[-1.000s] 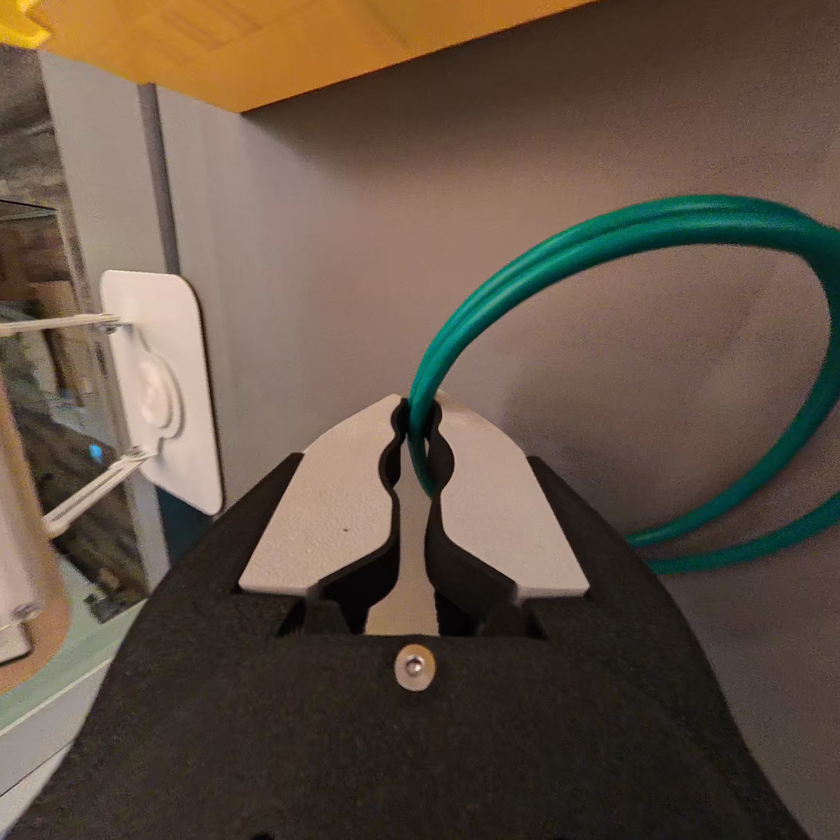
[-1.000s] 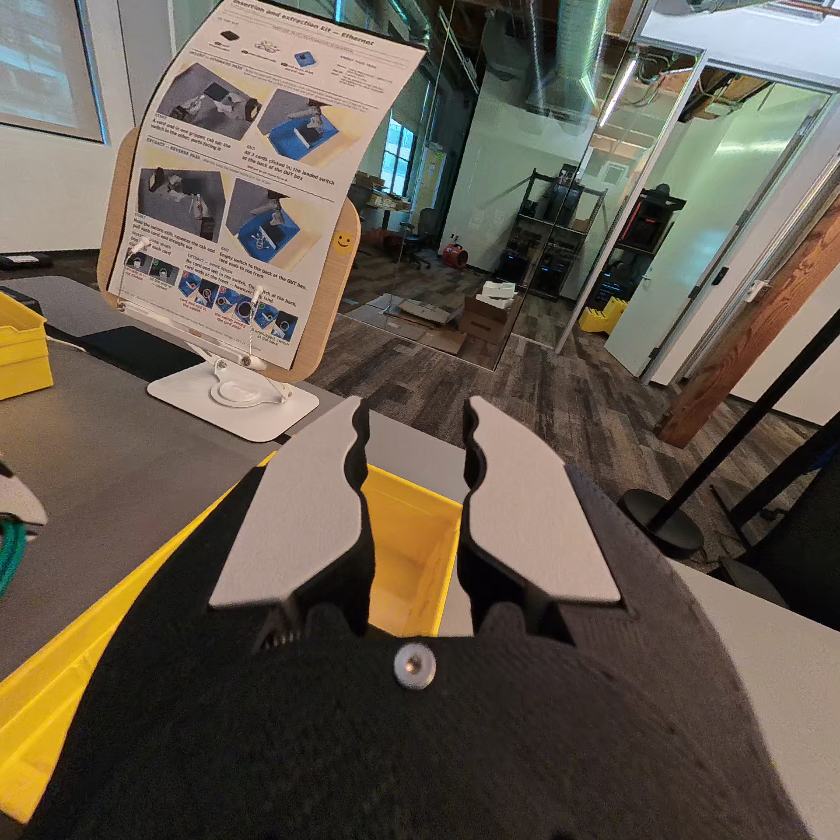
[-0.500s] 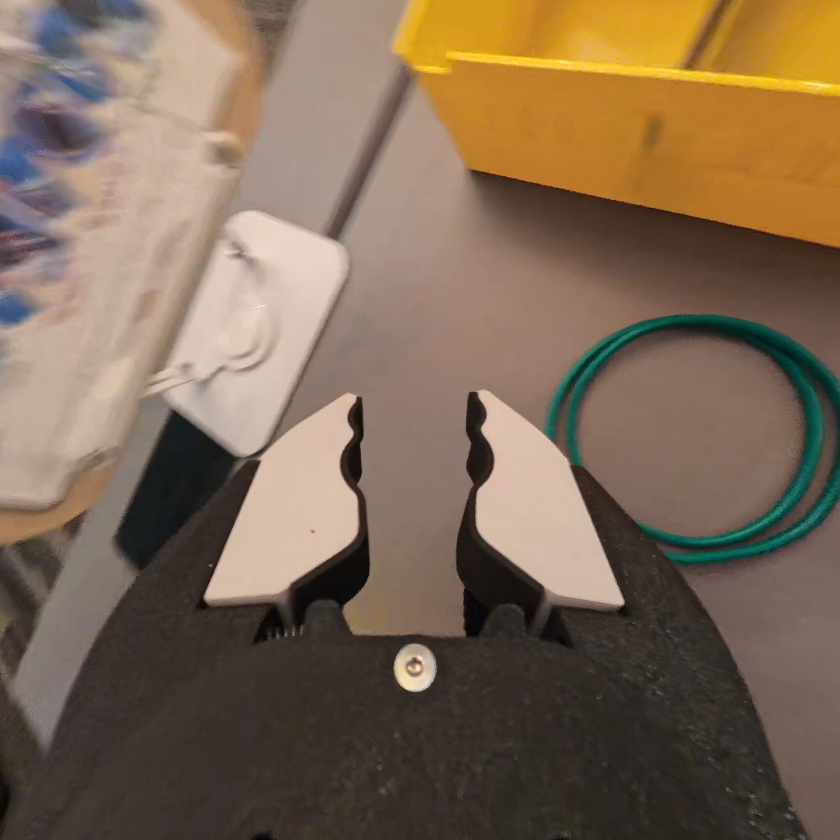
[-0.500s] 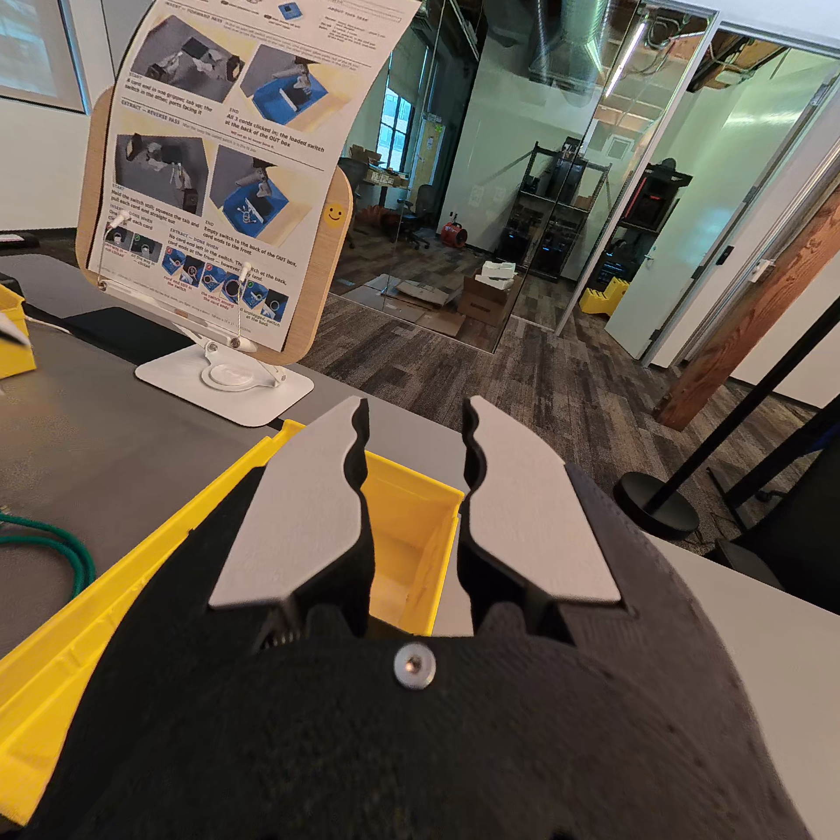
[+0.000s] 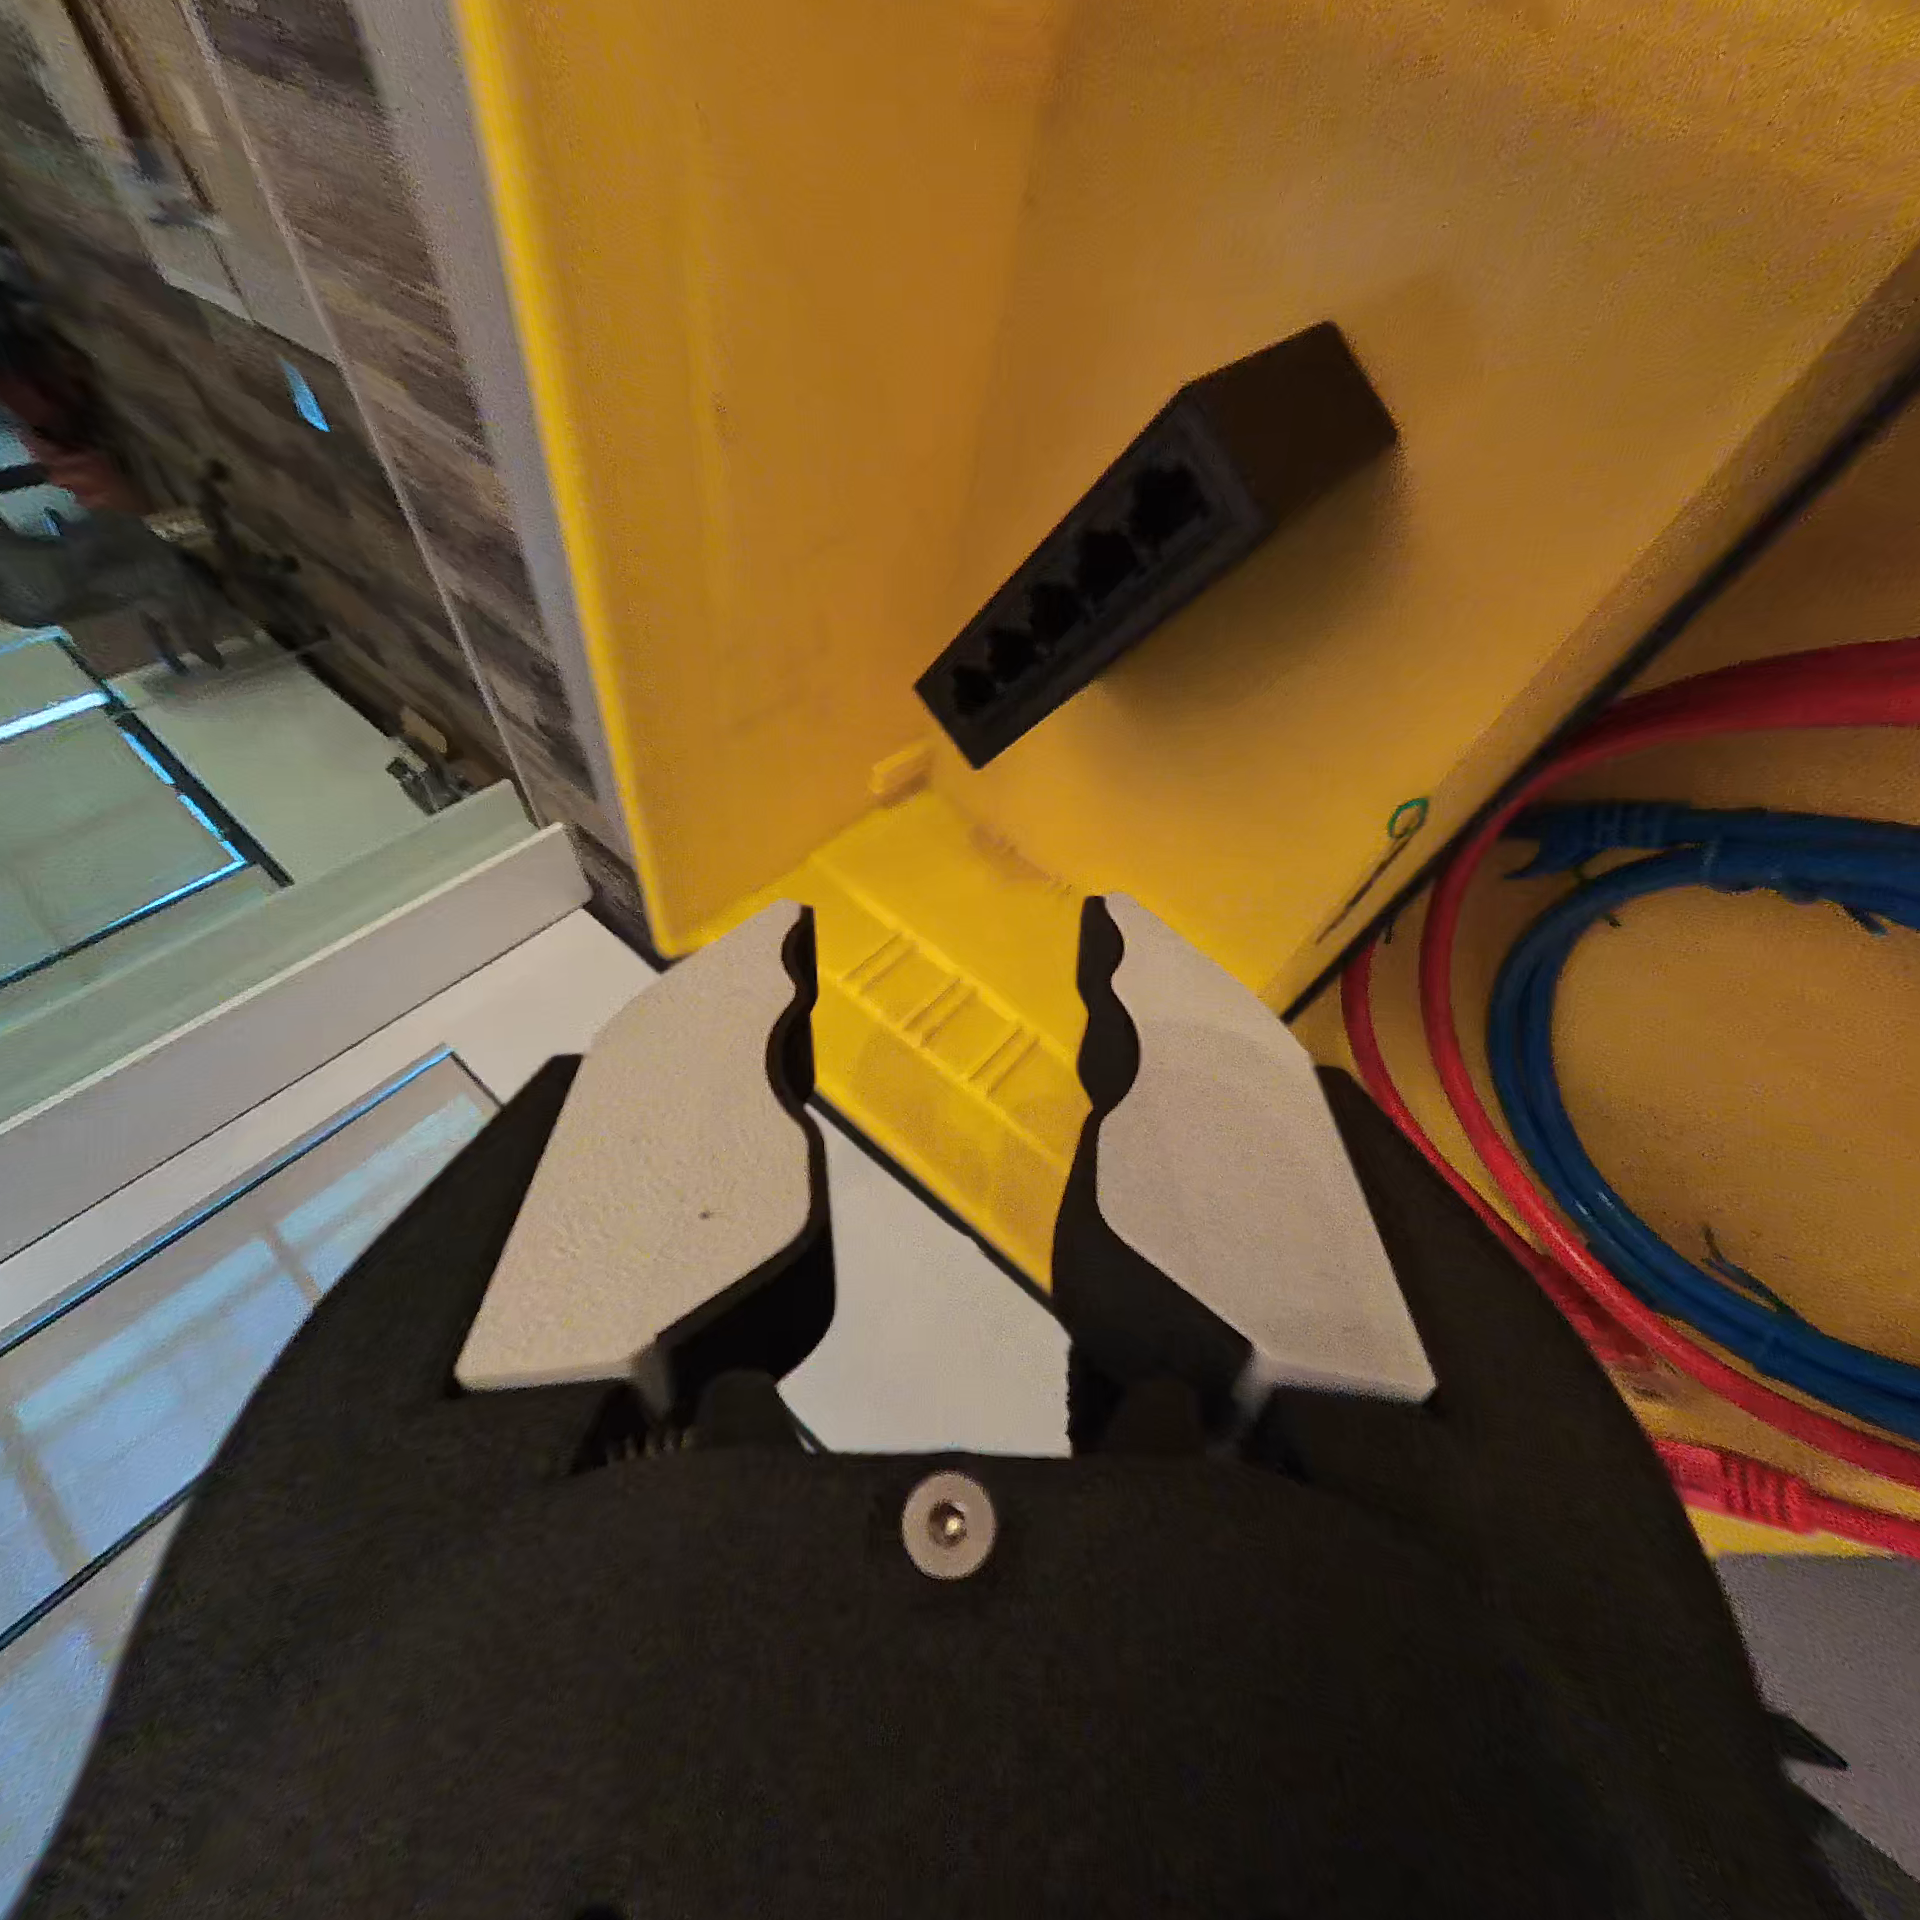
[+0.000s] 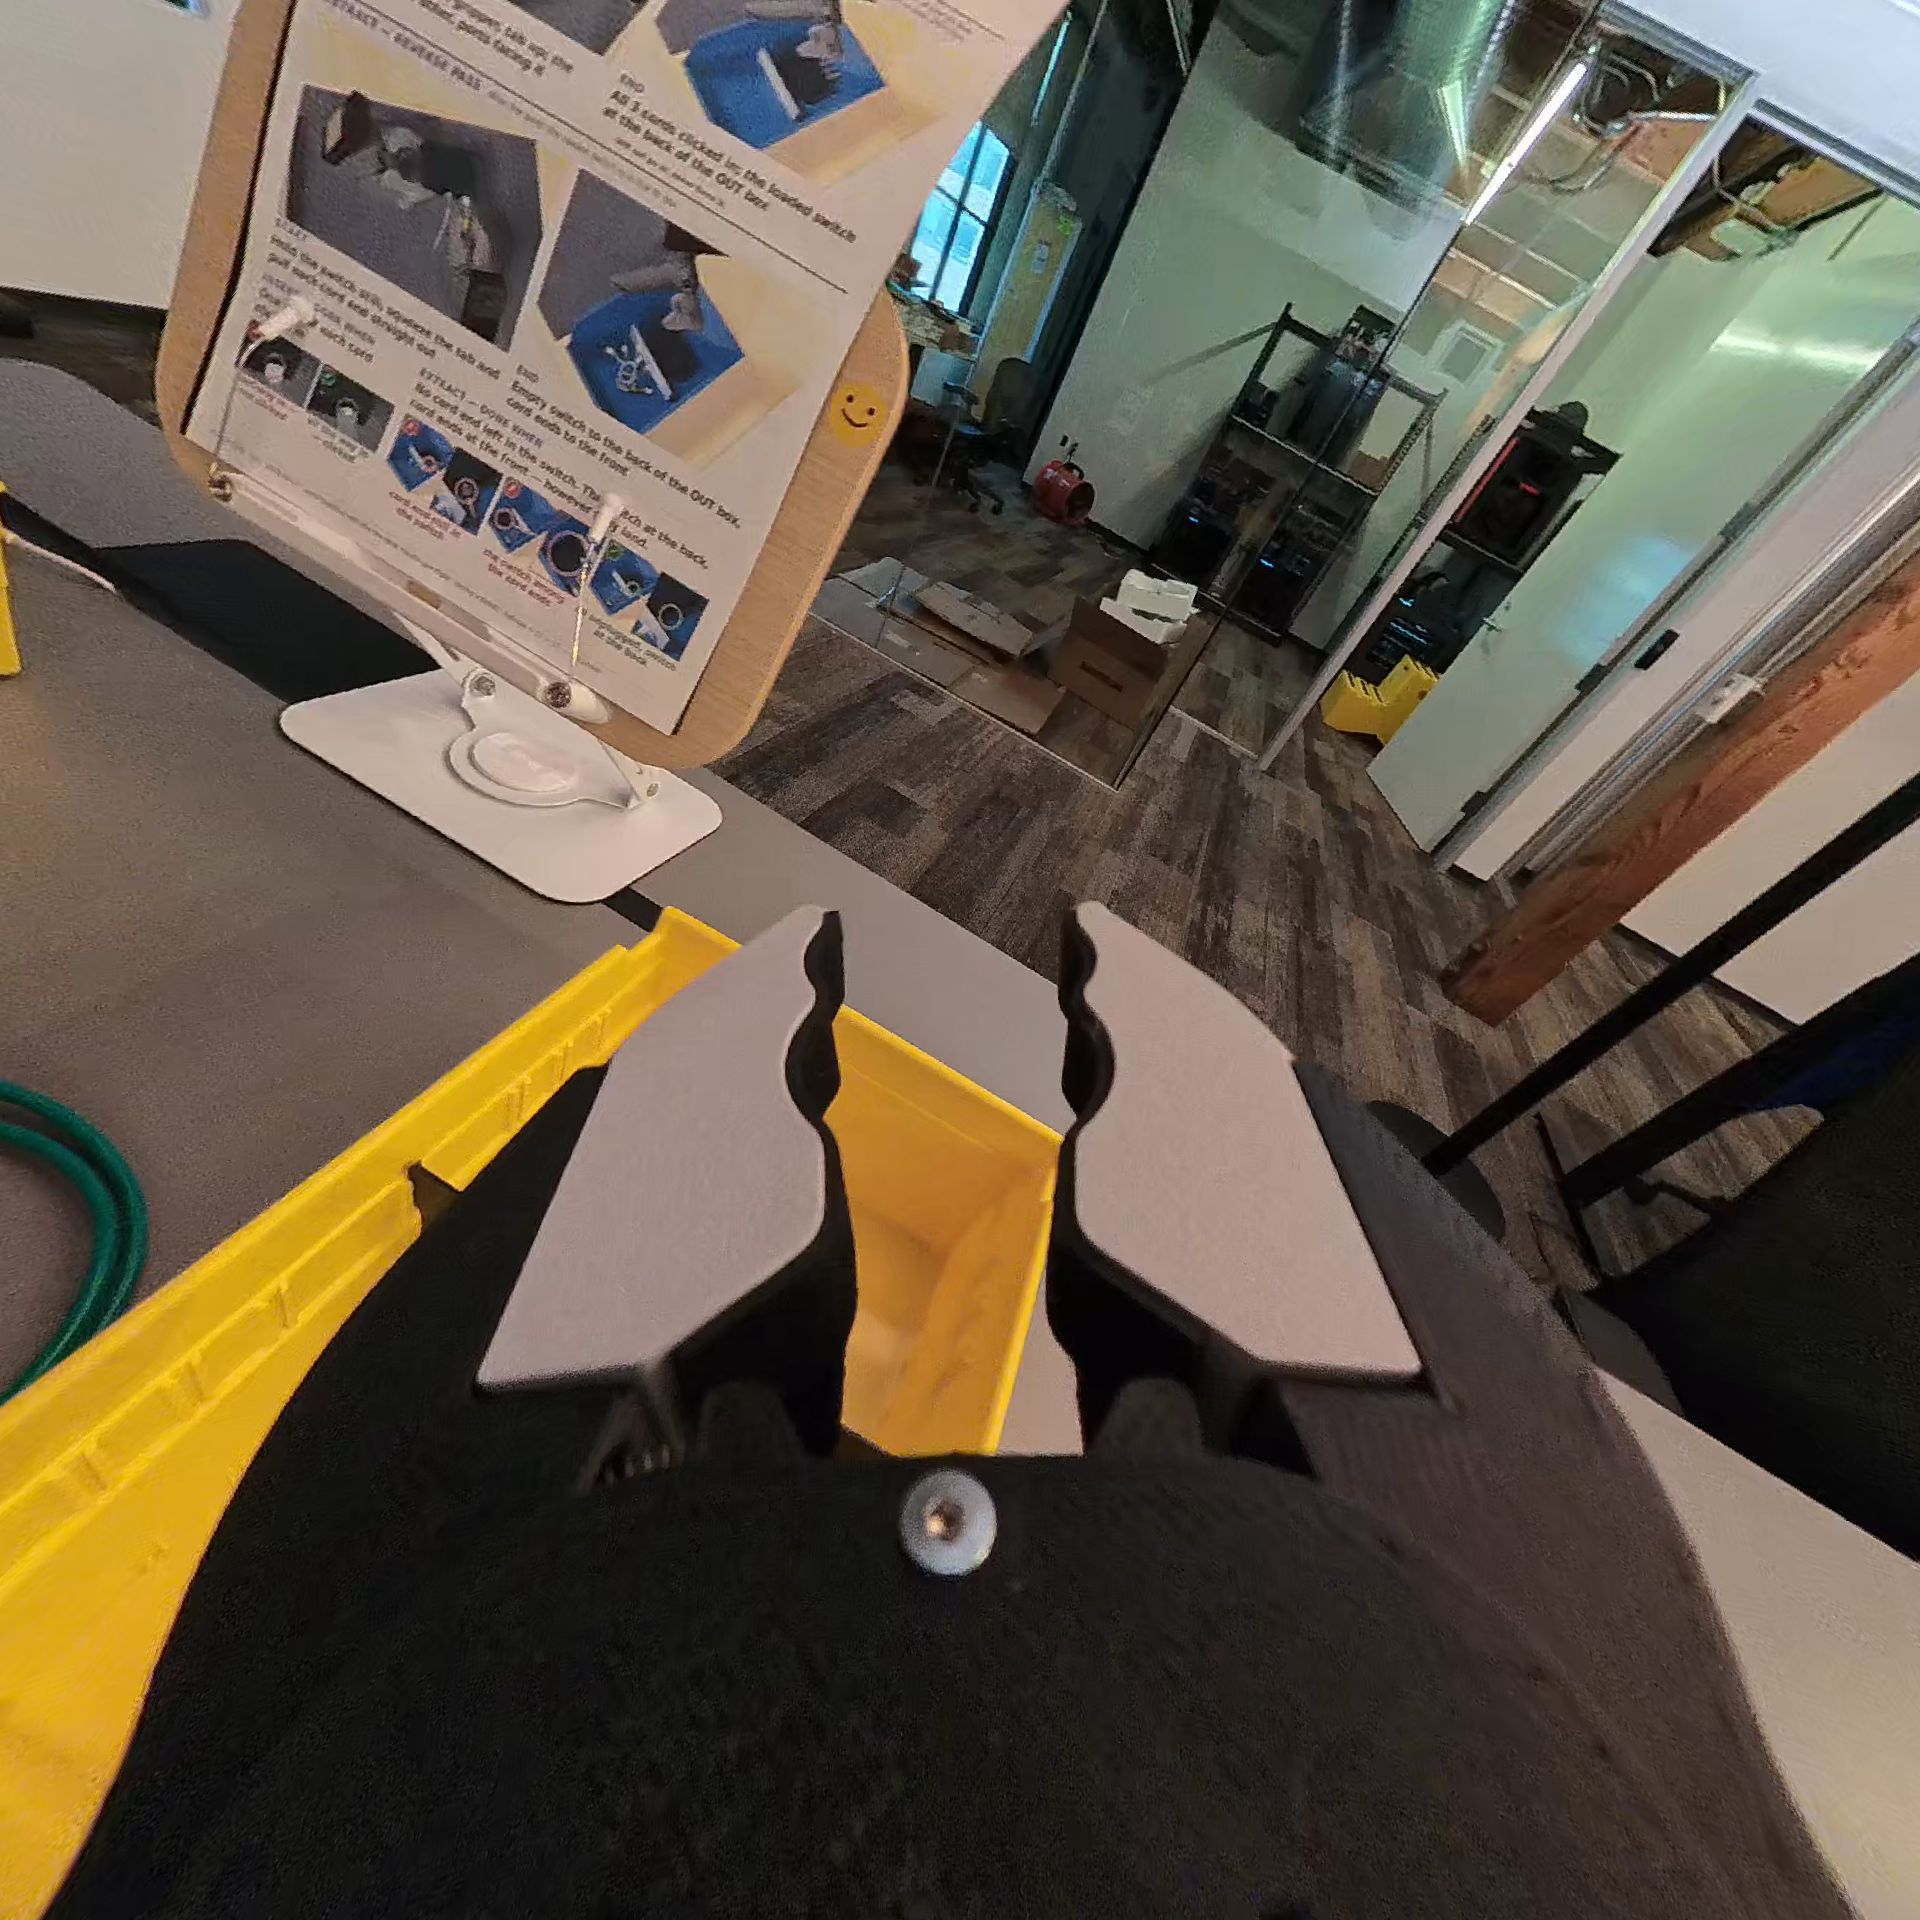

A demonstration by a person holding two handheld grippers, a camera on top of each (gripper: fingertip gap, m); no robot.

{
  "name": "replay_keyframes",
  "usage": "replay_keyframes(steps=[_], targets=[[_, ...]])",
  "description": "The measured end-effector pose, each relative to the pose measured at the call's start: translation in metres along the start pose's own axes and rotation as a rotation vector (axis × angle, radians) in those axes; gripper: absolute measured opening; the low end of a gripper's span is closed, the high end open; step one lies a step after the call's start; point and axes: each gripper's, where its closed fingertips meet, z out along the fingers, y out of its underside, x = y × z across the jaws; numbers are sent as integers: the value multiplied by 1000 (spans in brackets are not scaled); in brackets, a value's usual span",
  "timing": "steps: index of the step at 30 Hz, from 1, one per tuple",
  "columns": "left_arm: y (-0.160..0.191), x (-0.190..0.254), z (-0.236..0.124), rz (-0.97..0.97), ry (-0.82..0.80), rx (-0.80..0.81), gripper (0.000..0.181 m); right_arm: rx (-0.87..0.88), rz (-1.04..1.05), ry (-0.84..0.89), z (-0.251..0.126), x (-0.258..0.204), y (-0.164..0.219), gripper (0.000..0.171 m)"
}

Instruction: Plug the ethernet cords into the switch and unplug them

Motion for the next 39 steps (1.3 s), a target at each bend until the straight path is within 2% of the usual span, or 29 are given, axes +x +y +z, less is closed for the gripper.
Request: replay_keyframes(steps=[5, 13, 23, 26, 32, 36, 39], targets=[[-16, 6, 30, 118, 83, 54, 50, 4, 12, -36, 5, -6, 2, 41], [-27, 13, 55, 262, 203, 98, 49, -26, 36, -106, 18, -20, 10, 41], [-26, 17, 74, 329, 181, 102, 37, -155, -75, -158, 43, -46, 33, 41], [-18, 13, 76, 330, 173, 43, 33, -153, -84, -174, 45, -50, 34, 41], [-6, -11, 45, 217, 72, 42, 26, -108, -62, -186, 42, -52, 23, 41], [-2, -30, -1, 124, -1, 78, 26, -12, -75, -216, 35, -67, -5, 41], [-13, -41, -47, 87, -81, 122, 26, 103, -71, -290, 32, -96, -37, 40]])
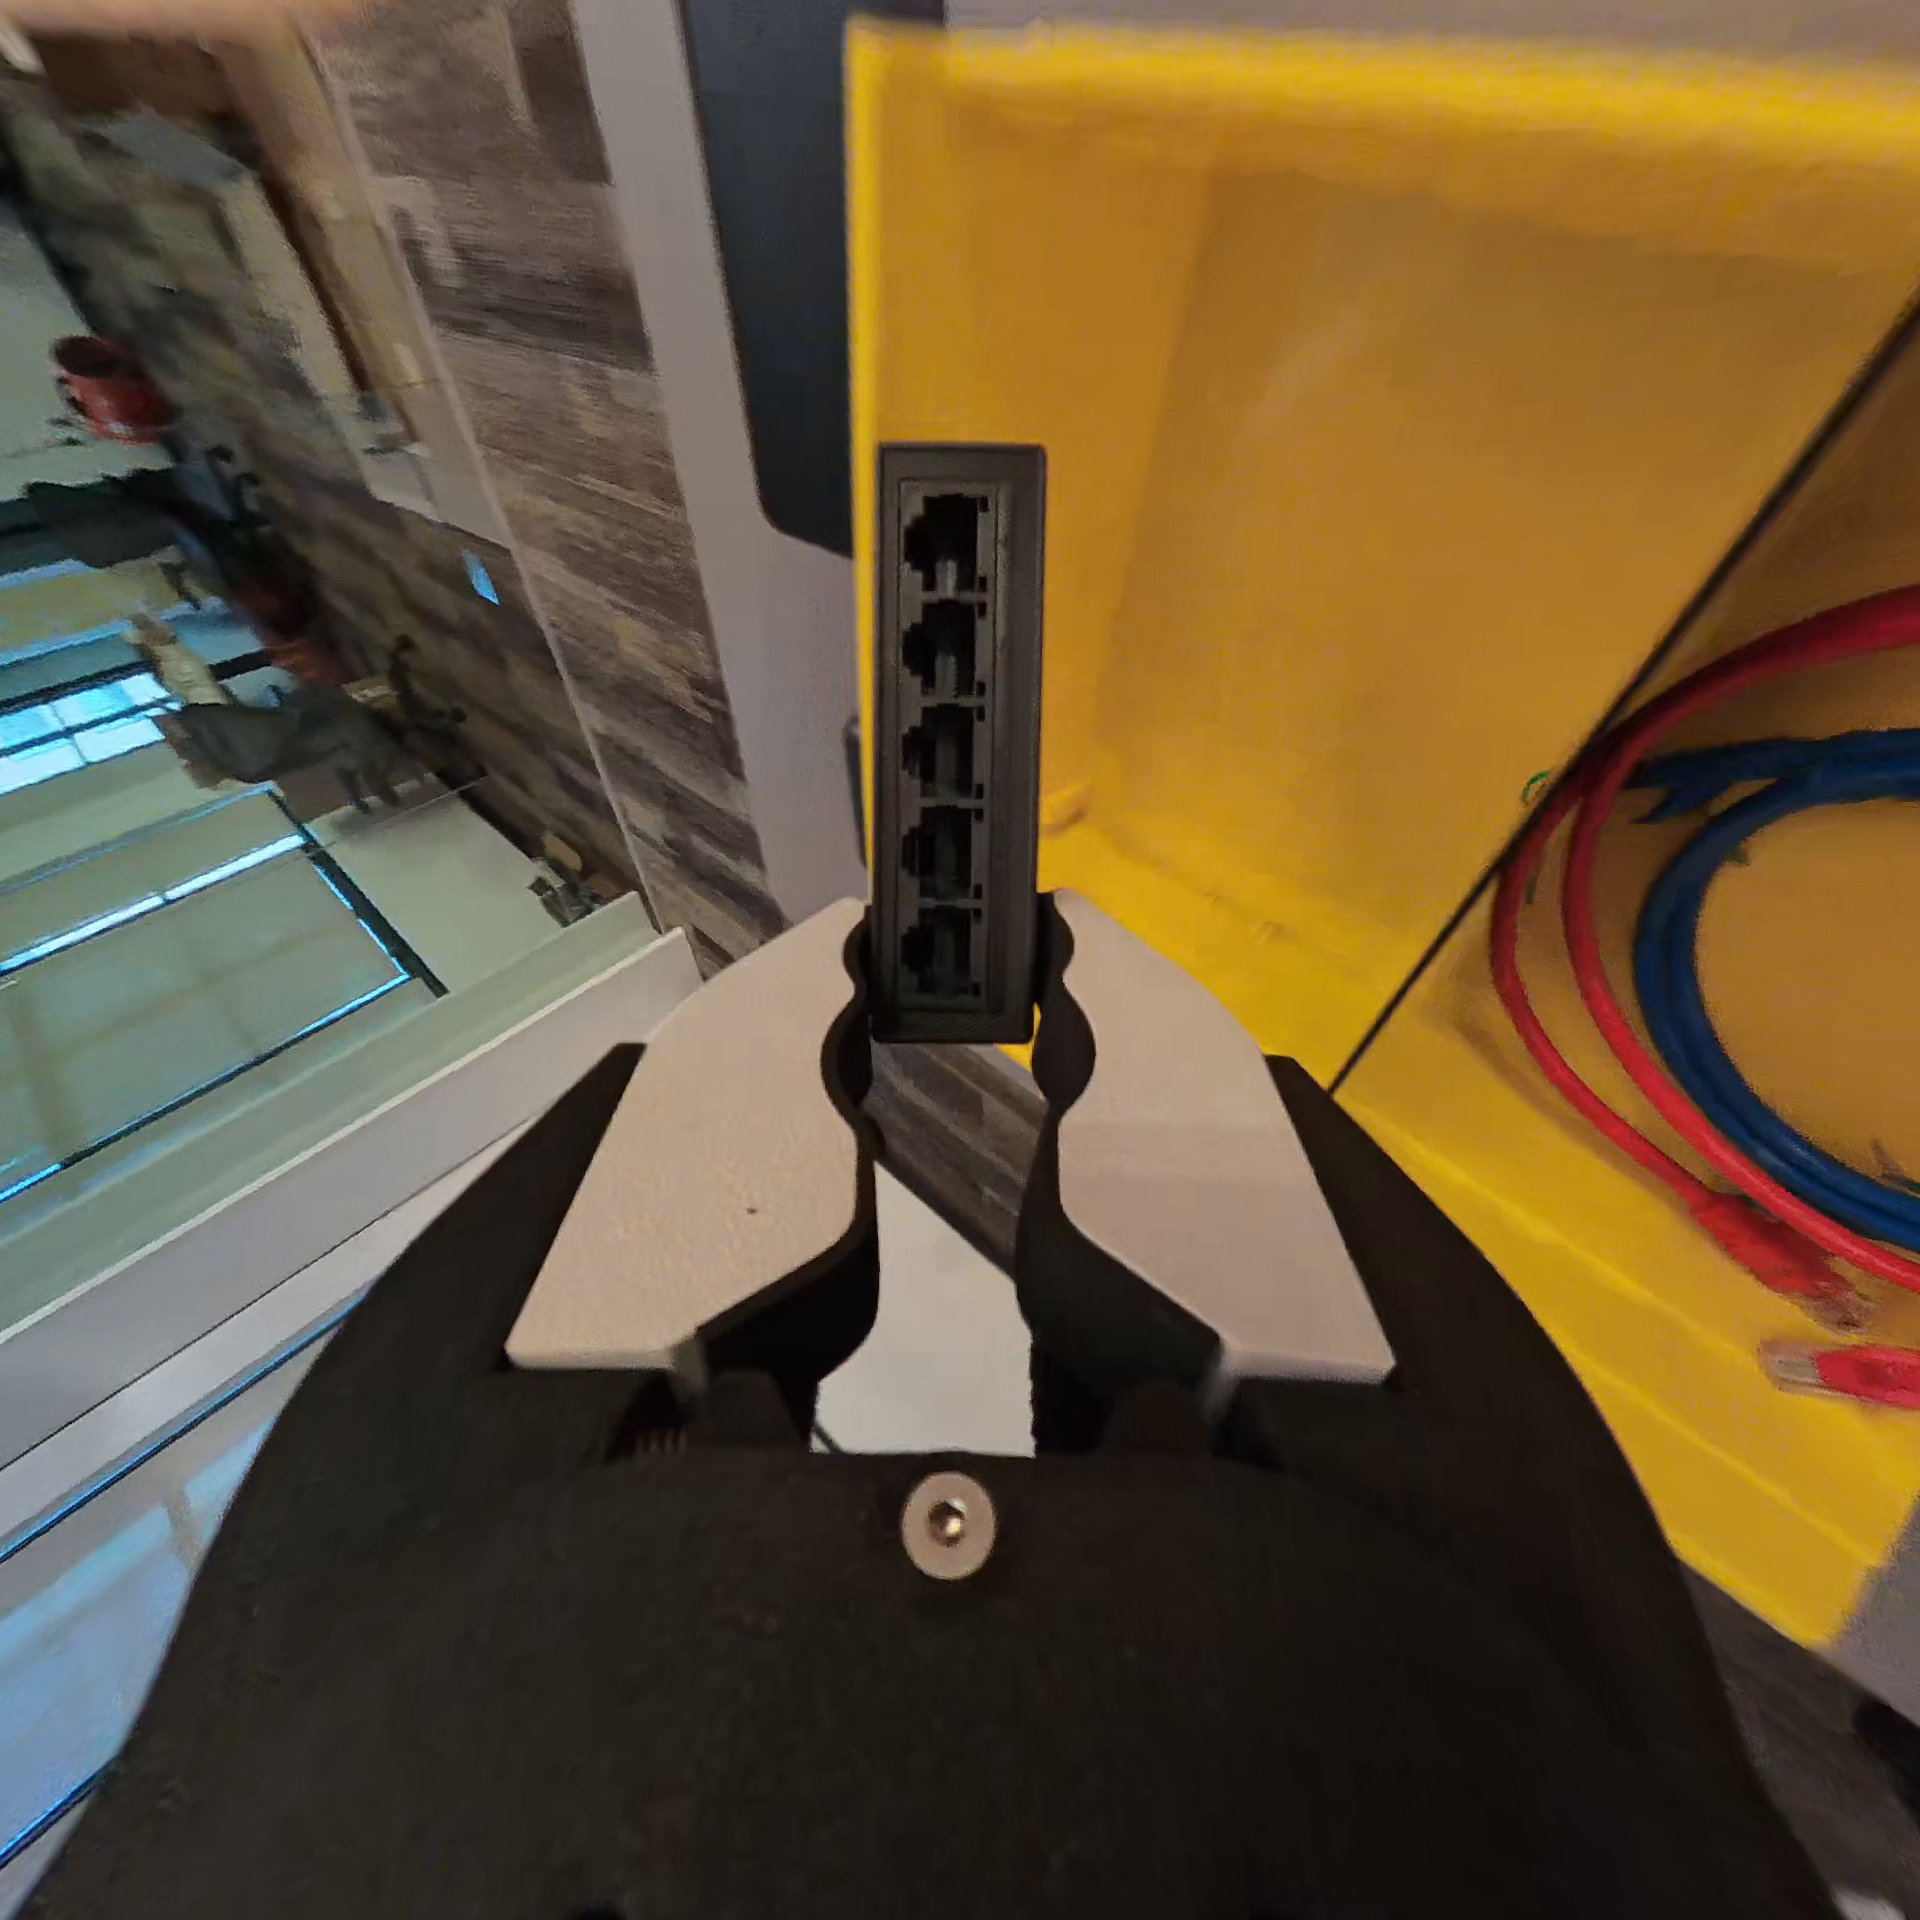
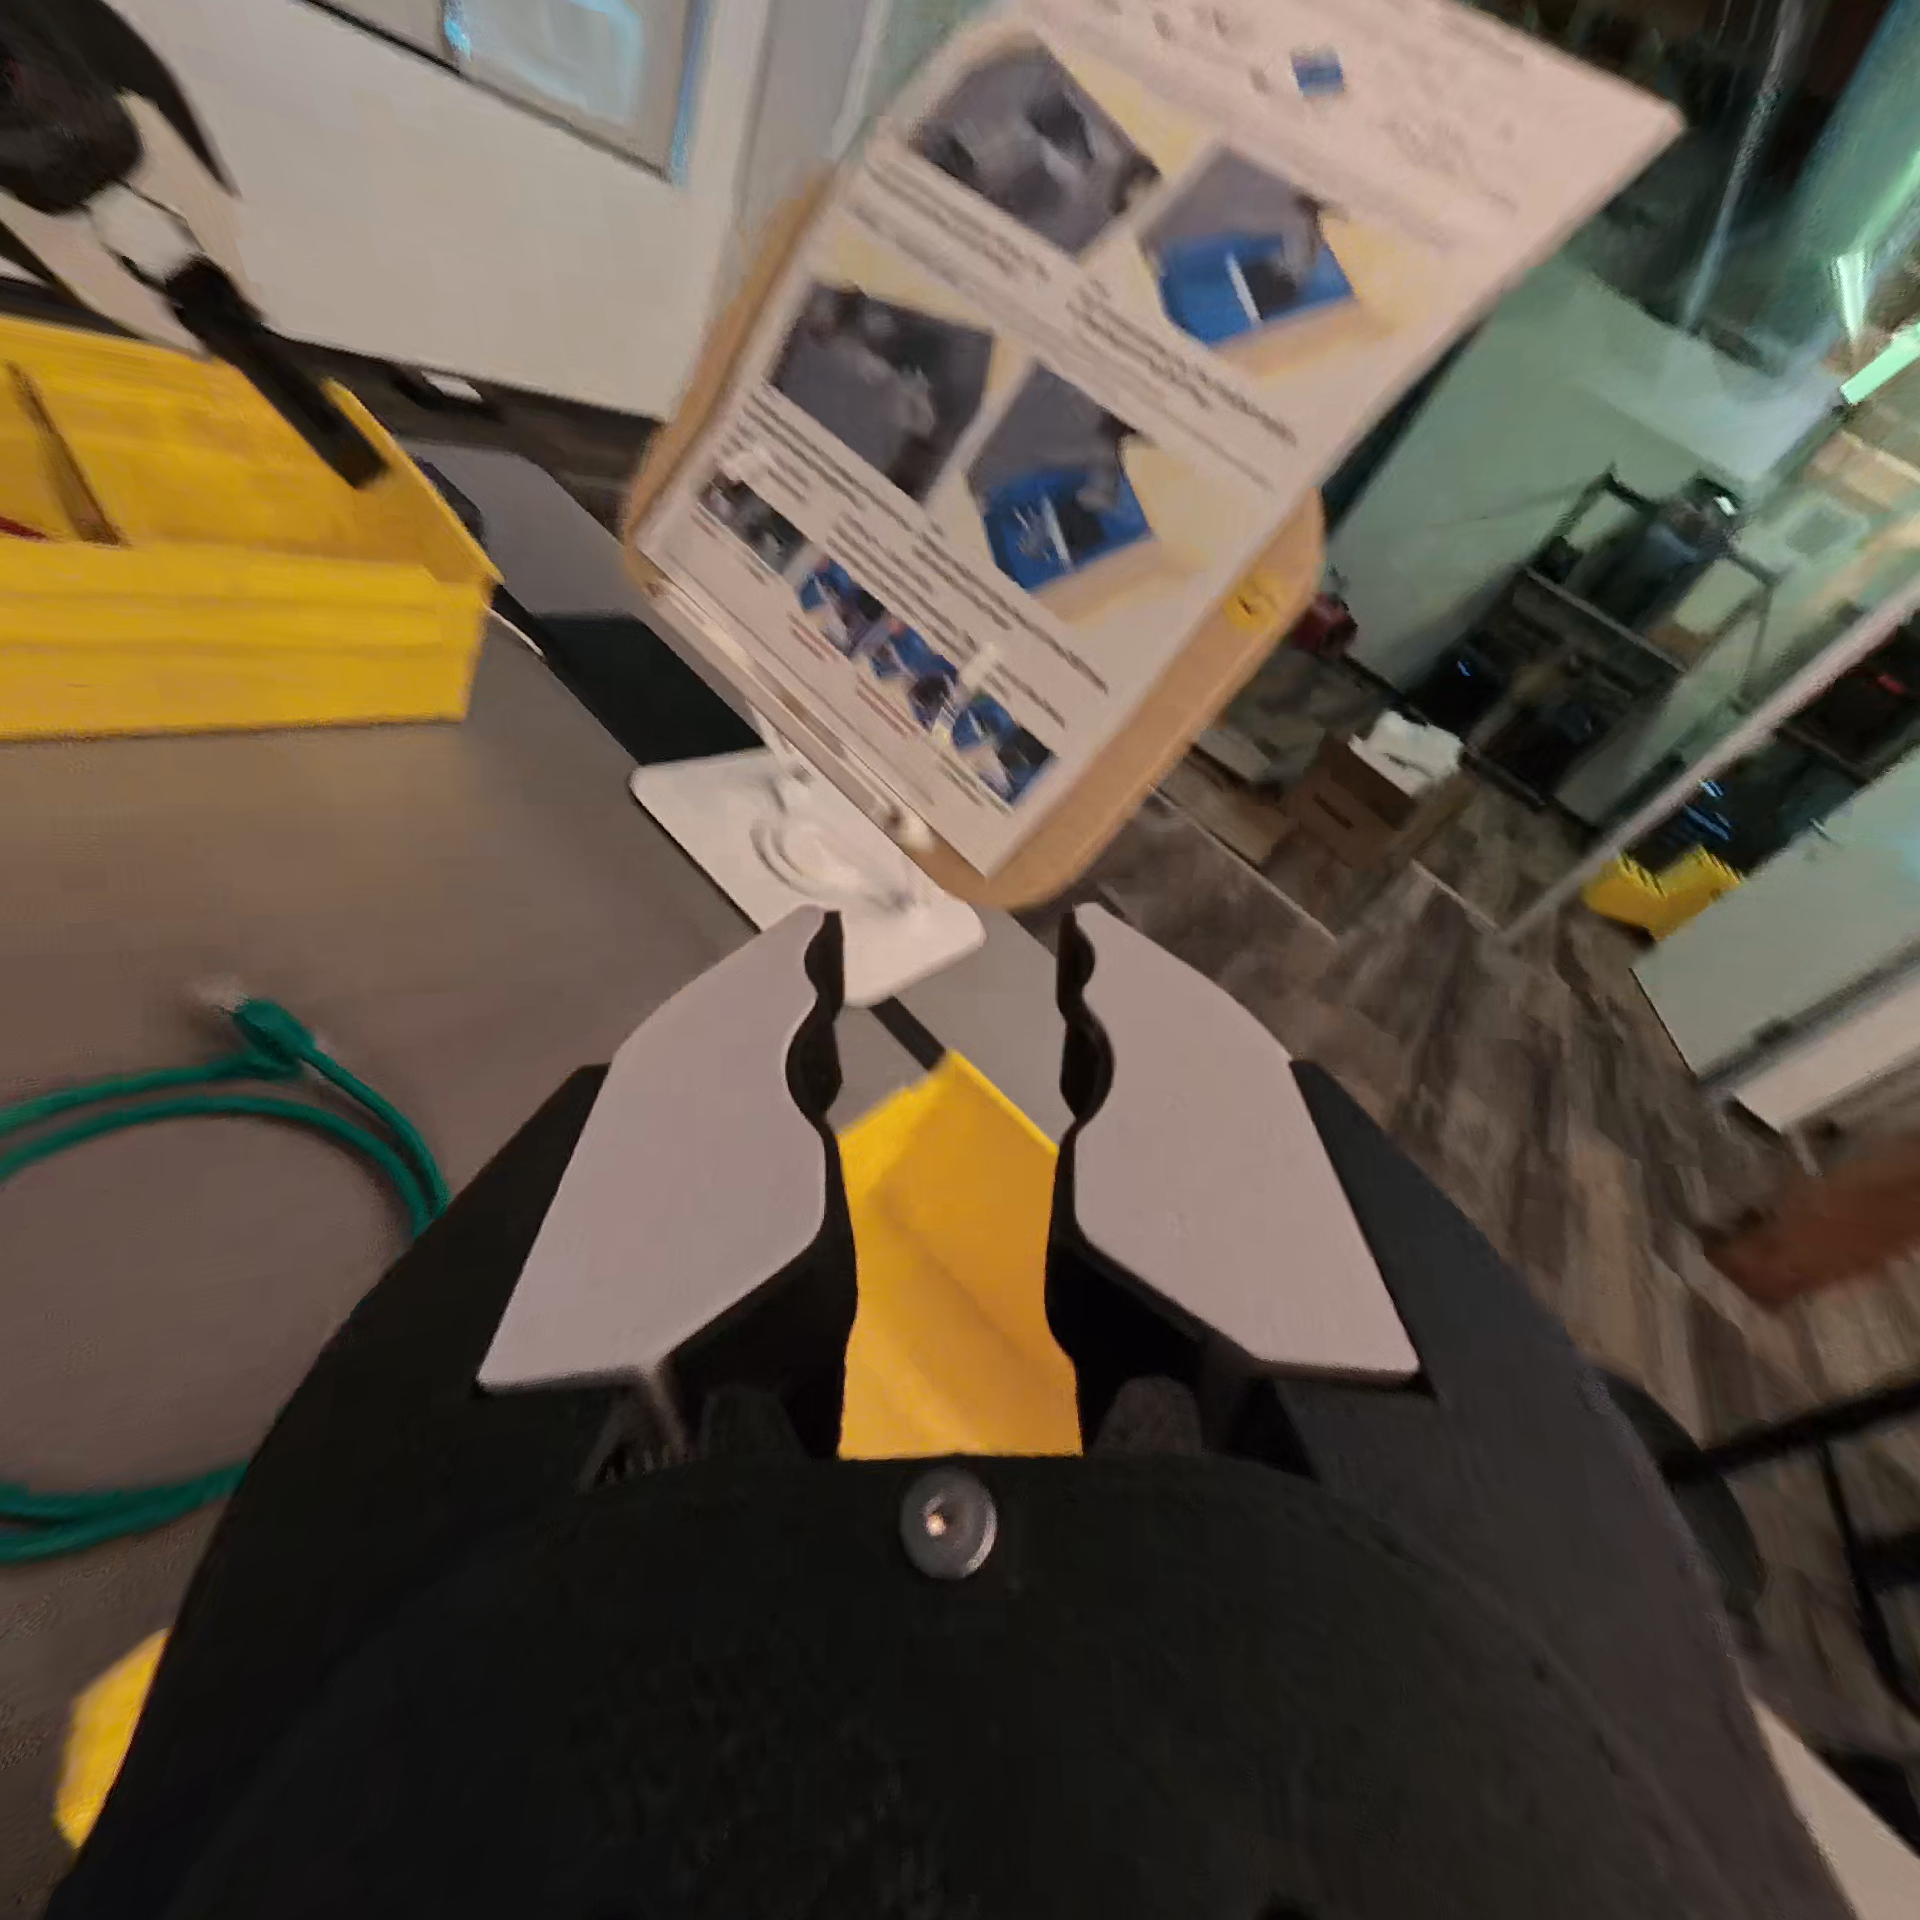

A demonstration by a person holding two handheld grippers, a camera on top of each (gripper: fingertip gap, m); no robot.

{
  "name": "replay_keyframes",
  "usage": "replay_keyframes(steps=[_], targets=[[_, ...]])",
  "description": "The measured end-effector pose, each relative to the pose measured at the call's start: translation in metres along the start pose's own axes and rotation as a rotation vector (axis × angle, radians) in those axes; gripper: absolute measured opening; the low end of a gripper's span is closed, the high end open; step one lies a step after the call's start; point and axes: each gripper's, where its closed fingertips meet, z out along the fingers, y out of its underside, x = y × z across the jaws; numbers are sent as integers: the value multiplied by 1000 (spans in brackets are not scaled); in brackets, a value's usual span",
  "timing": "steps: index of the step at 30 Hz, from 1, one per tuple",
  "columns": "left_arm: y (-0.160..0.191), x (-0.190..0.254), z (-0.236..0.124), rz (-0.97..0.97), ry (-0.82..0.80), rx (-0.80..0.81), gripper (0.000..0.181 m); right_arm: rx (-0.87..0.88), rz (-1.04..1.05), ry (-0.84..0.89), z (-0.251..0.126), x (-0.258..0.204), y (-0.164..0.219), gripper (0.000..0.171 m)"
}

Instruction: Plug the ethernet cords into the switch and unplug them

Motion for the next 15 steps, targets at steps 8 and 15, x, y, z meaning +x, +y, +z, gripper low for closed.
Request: replay_keyframes(steps=[8, 15], targets=[[-125, 21, -132, -62, -105, 328, 27, 323, -263, -326, 29, -152, -77, 46], [-205, 70, -182, 101, -192, 376, 26, 292, -471, -368, 48, -218, -68, 53]])
